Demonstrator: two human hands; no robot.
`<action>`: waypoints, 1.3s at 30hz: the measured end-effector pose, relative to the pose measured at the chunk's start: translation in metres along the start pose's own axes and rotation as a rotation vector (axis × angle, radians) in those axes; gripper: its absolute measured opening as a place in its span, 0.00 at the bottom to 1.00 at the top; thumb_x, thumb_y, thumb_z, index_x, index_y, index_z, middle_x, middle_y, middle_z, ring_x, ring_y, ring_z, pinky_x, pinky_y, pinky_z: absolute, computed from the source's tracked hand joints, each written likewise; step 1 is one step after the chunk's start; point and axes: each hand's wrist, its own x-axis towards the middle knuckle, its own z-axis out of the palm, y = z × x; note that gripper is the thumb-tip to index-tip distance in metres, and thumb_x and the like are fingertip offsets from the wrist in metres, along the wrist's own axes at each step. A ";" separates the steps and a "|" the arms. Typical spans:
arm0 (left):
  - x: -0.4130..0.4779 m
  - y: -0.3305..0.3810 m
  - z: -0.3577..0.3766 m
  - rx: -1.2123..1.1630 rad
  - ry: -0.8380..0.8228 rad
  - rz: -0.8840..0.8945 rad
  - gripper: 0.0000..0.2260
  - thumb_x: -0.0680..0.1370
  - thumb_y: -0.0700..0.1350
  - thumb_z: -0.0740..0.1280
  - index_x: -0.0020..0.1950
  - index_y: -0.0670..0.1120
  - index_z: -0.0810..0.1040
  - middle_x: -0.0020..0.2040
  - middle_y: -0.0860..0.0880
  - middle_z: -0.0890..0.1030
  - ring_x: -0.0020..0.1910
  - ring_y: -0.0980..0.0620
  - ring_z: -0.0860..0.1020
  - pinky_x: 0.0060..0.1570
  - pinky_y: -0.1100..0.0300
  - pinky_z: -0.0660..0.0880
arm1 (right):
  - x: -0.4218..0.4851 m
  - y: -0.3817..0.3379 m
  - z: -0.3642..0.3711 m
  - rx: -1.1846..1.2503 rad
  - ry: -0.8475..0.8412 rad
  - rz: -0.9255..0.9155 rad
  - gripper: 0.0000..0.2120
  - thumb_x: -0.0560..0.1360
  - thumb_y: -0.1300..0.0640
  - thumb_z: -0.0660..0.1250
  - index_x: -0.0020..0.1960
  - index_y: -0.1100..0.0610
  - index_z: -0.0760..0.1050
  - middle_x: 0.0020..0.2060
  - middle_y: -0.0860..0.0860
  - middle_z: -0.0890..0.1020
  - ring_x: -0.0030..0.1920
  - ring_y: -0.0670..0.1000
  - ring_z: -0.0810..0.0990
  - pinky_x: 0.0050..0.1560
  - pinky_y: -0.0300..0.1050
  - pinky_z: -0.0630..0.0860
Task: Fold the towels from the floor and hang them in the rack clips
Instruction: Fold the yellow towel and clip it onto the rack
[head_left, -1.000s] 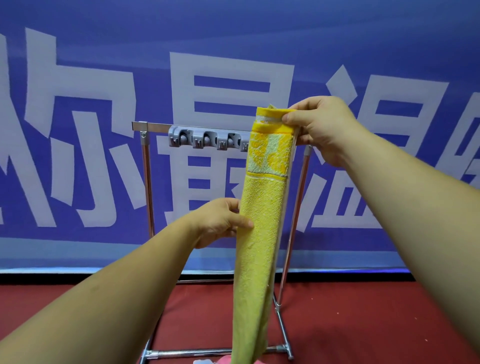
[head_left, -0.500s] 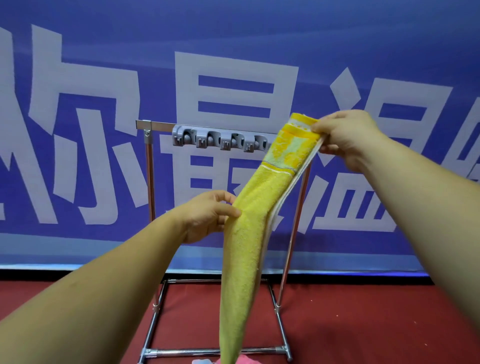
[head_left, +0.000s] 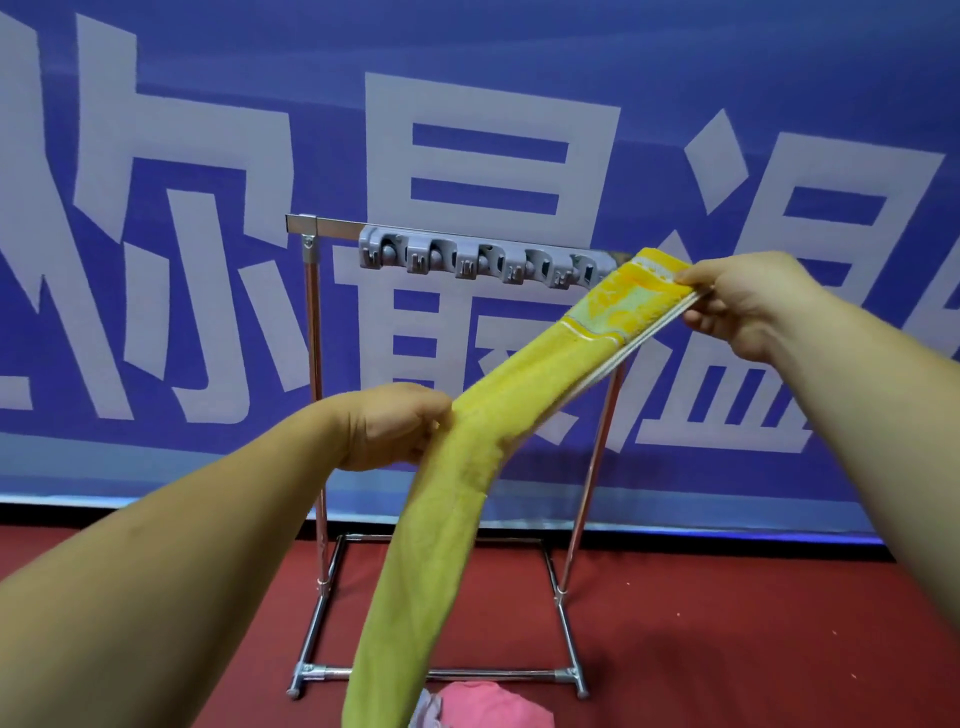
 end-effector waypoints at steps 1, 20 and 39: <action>0.000 0.001 -0.002 -0.024 0.023 0.005 0.20 0.67 0.46 0.69 0.56 0.39 0.75 0.51 0.40 0.72 0.51 0.41 0.70 0.55 0.47 0.73 | 0.001 0.000 -0.001 0.004 0.001 0.007 0.05 0.78 0.62 0.73 0.47 0.61 0.78 0.33 0.54 0.80 0.21 0.45 0.77 0.40 0.42 0.81; 0.009 0.001 0.013 0.127 -0.177 0.080 0.14 0.73 0.36 0.70 0.56 0.46 0.88 0.58 0.38 0.86 0.56 0.41 0.83 0.62 0.45 0.77 | -0.012 -0.046 -0.001 0.089 0.054 -0.128 0.04 0.78 0.63 0.72 0.51 0.61 0.78 0.37 0.55 0.83 0.26 0.47 0.84 0.31 0.39 0.80; 0.009 0.005 0.008 0.012 -0.181 0.042 0.23 0.70 0.38 0.63 0.64 0.33 0.77 0.54 0.38 0.78 0.50 0.43 0.79 0.53 0.50 0.79 | 0.022 0.021 -0.047 -0.388 0.135 0.107 0.04 0.79 0.63 0.71 0.51 0.64 0.78 0.42 0.60 0.83 0.34 0.54 0.84 0.39 0.48 0.86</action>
